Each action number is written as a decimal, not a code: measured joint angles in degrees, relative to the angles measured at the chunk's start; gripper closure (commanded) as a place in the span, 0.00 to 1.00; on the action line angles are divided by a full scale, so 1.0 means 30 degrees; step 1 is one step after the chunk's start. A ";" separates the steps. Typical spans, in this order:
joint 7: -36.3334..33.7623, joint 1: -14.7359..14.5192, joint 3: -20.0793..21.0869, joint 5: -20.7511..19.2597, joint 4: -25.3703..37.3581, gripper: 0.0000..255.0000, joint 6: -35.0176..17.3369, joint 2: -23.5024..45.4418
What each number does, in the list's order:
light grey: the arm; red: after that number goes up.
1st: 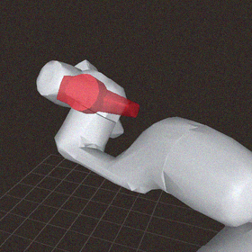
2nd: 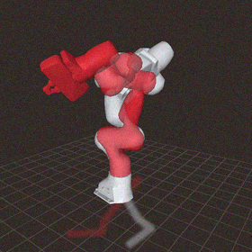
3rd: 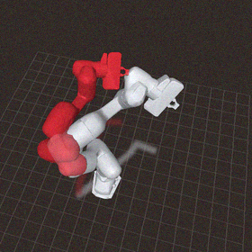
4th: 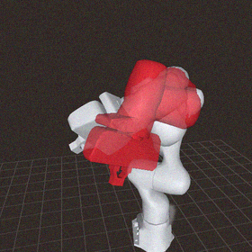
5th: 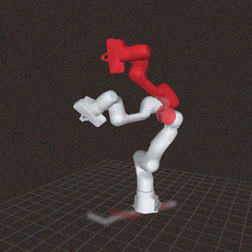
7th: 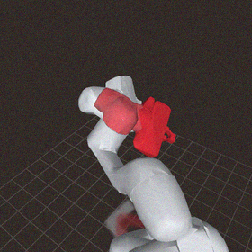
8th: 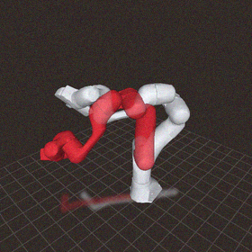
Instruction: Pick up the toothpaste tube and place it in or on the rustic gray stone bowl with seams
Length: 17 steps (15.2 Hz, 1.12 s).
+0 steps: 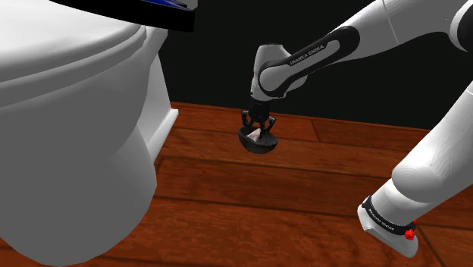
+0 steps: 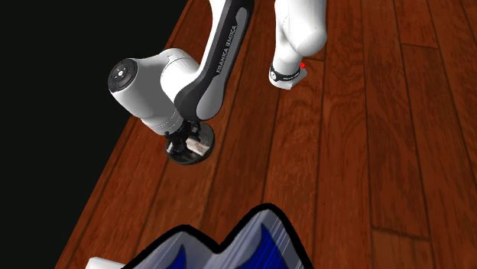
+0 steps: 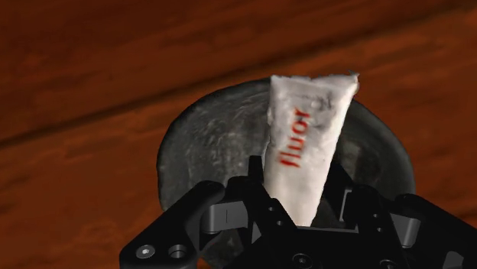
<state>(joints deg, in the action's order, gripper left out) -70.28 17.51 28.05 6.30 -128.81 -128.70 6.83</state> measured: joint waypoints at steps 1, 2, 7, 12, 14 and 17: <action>0.0000 -0.0002 0.0001 -0.0004 -0.0021 1.00 -0.0035 0.0009; -0.0004 -0.0007 0.0004 -0.0006 -0.0029 1.00 -0.0054 0.0014; -0.0008 -0.0006 0.0004 -0.0011 -0.0035 0.00 -0.0072 0.0022; -0.0009 -0.0003 0.0000 -0.0014 -0.0037 0.00 -0.0075 0.0025; 0.0126 0.0078 0.0019 0.0220 0.0247 0.00 0.0679 -0.0504; 0.0311 0.0217 -0.0030 0.0448 0.1031 0.00 0.2073 -0.1160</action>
<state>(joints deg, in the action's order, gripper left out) -69.35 18.16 27.96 7.64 -125.71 -122.48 3.35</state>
